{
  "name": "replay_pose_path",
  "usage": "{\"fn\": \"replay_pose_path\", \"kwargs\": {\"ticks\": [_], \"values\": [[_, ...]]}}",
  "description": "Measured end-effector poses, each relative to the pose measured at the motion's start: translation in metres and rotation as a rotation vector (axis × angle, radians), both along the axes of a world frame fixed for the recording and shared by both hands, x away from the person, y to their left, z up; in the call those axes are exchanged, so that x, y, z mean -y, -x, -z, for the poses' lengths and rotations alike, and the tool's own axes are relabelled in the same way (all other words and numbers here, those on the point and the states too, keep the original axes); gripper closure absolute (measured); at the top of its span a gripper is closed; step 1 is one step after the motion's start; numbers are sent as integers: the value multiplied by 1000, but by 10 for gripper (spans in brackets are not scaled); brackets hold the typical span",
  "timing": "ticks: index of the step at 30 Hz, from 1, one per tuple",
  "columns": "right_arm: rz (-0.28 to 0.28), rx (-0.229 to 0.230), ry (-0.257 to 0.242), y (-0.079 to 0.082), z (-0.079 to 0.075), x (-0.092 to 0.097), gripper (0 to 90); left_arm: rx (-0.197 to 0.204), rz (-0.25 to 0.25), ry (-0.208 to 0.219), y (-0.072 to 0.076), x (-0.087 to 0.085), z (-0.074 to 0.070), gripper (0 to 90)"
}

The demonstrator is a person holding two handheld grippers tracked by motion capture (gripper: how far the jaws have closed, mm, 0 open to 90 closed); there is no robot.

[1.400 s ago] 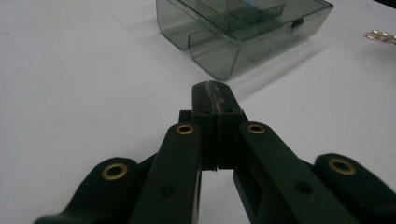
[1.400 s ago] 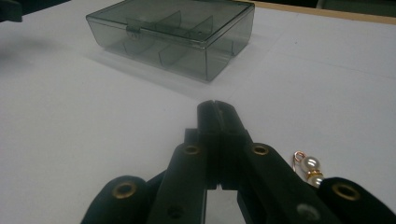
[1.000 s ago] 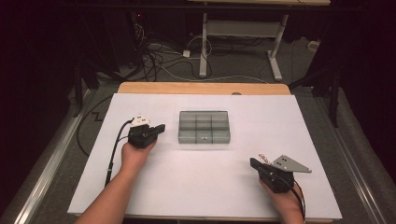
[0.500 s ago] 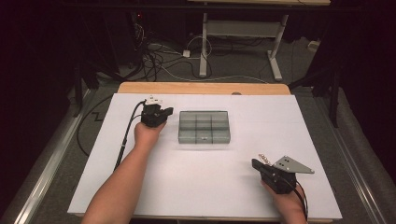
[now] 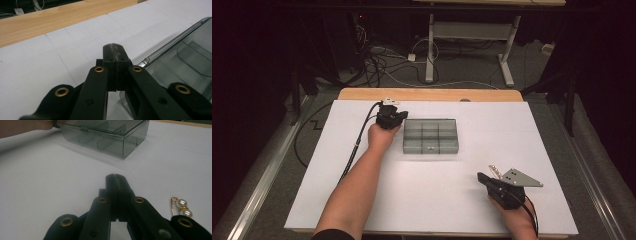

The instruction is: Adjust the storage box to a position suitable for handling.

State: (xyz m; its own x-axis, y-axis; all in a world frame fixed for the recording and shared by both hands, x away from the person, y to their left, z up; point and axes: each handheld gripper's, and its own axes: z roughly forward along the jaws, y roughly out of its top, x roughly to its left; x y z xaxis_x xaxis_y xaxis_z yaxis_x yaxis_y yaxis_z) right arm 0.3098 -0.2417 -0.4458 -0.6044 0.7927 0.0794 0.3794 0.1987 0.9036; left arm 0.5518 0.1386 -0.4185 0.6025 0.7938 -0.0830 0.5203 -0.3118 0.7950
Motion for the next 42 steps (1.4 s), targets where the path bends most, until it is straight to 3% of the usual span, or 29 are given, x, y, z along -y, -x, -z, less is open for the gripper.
{"fn": "replay_pose_path", "kwargs": {"ticks": [7, 12, 17, 18, 19, 20, 21, 22, 26, 27, 28, 29, 30, 32, 36, 39, 42], "values": [[-2, -5, 7, -1, 2, -1, 900, -29, 21, 14, 1, -1, 3, 879], [-2, -10, 13, -1, 3, -2, 900, -26, 63, -5, 19, -3, 1, 879], [0, -11, 15, -1, 4, -3, 900, -36, 128, 17, 65, -6, 4, 879], [1, -11, 12, -1, 4, -3, 900, -36, 128, 17, 65, -6, 4, 879], [2, -13, 11, -1, 4, -3, 900, -40, 159, 24, 86, -4, 4, 879], [5, -14, 11, -1, 3, -2, 900, -41, 173, 36, 97, -3, 6, 879], [10, -14, 9, -1, 3, -2, 900, -41, 173, 36, 97, -3, 6, 879], [15, -12, 11, -2, 3, -1, 900, -40, 197, 48, 118, 0, 8, 879], [43, -9, 7, -8, 2, 5, 900, -47, 251, 69, 156, 6, 11, 879], [43, -9, 7, -8, 2, 5, 900, -47, 251, 69, 156, 6, 11, 879], [60, -10, 2, -12, 1, 8, 900, -47, 278, 80, 174, 10, 14, 879], [60, -10, 2, -12, 1, 8, 900, -47, 278, 80, 174, 10, 14, 879], [67, -7, 6, -18, -1, 9, 900, -46, 307, 62, 189, 14, 17, 879], [73, -1, 11, -25, -4, 9, 900, -19, 300, 32, 202, 12, 16, 879], [96, 0, 31, -51, -16, 7, 900, -29, 257, 97, 224, -11, 14, 878], [114, -25, 37, -78, -23, 4, 900, -24, 237, 80, 243, -27, 13, 878], [117, -59, 69, -104, -25, -1, 900, -20, 209, 102, 257, -45, 13, 878]]}}
